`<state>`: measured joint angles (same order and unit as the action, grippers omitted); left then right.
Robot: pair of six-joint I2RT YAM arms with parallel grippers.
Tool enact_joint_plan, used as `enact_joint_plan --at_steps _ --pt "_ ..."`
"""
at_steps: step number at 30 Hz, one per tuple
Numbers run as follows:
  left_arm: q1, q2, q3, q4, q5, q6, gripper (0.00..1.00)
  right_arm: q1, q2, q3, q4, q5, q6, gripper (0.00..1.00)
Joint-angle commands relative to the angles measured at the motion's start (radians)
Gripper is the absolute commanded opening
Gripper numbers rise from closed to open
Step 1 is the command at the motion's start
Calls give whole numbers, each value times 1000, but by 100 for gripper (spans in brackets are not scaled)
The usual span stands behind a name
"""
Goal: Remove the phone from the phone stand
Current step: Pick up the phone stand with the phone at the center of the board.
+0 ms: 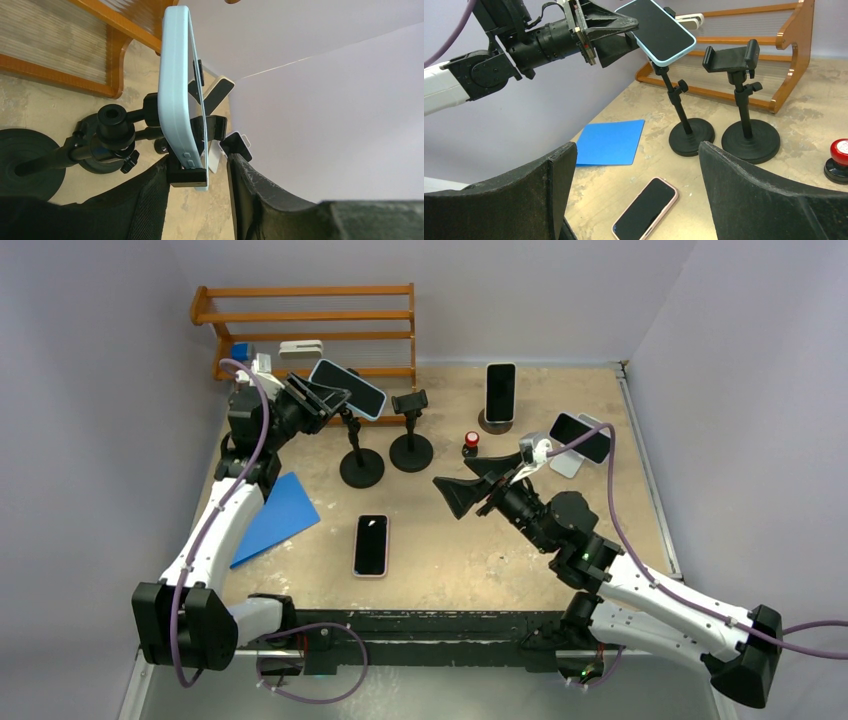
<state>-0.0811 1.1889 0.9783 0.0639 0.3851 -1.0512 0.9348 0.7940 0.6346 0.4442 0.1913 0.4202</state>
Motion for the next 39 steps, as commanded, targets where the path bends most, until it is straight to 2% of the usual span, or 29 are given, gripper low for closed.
enact_joint_plan --at_steps 1,22,27,29,31,39 --pt "-3 6 41 34 -6 25 42 -4 -23 -1 18 12 9 92" --pt "-3 15 20 57 4 20 32 -4 -32 -1 8 28 12 92" --pt "-3 11 11 66 9 16 23 -4 -30 -2 4 28 12 92" --pt "-3 6 11 67 9 16 15 -4 -30 -2 5 28 12 92" --pt "-3 -3 11 72 9 19 1 -5 -29 0 7 30 11 92" --pt "-3 -73 44 60 -31 35 0 -4 -33 13 2 33 -1 92"
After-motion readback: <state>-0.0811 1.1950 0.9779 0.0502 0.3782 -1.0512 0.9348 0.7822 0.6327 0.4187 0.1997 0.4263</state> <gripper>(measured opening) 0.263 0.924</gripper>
